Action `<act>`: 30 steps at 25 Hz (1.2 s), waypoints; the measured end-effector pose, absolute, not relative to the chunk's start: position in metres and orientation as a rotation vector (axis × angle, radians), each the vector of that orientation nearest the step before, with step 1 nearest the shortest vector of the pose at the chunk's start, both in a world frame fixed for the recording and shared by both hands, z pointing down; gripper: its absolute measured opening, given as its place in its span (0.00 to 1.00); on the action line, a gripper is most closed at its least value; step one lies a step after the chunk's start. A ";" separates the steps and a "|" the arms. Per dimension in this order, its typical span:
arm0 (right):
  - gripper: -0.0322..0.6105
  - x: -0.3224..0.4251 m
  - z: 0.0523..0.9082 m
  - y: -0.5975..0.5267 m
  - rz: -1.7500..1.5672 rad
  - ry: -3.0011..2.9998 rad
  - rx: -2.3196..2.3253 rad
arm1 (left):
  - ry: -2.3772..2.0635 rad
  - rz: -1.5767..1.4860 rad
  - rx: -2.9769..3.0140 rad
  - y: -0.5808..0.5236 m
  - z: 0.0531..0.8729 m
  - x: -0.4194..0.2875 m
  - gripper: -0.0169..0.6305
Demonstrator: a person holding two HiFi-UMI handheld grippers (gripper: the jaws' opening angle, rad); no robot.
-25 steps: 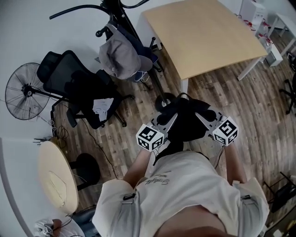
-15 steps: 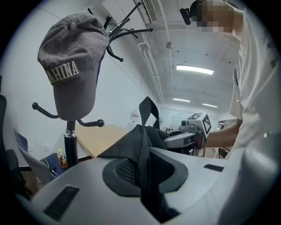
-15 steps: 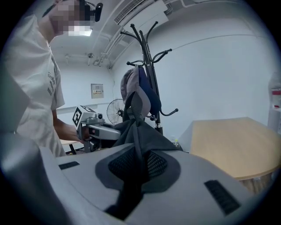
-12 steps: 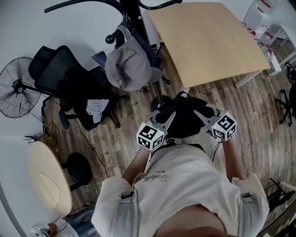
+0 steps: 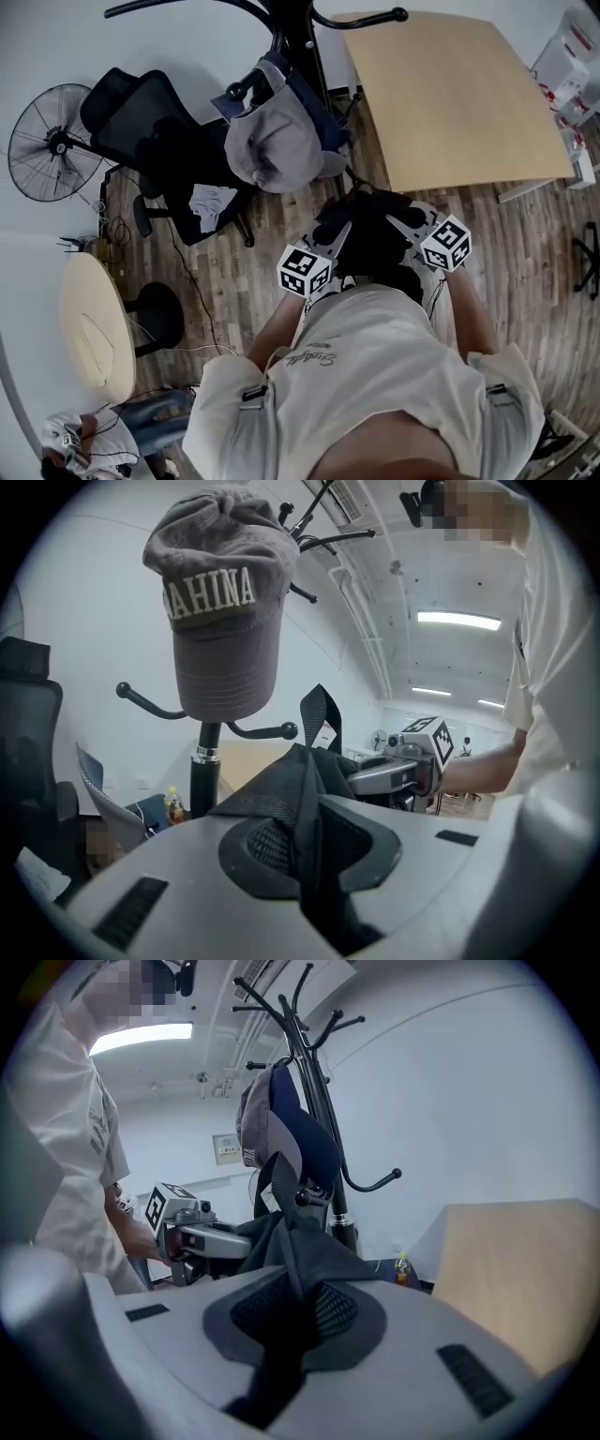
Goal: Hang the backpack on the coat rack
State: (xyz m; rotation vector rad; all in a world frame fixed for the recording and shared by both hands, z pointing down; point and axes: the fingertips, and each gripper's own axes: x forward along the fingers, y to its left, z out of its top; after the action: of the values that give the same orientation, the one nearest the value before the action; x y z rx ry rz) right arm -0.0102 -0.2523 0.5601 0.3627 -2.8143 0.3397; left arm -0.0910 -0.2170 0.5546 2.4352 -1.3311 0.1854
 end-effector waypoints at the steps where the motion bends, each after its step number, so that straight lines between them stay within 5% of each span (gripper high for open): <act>1: 0.11 -0.013 0.564 -0.256 0.348 -2.814 0.327 | -1.356 0.191 2.414 -0.219 0.558 -0.093 0.10; 30: 0.13 -0.048 0.633 -0.326 0.409 -2.648 -0.269 | -1.721 0.193 2.015 -0.269 0.624 -0.122 0.11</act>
State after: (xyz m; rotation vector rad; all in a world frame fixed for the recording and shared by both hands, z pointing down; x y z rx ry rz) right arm -0.0475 -0.3260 0.6332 -0.2689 -2.6476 0.4087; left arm -0.1220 -0.2688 0.6240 2.0148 -1.7207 0.1932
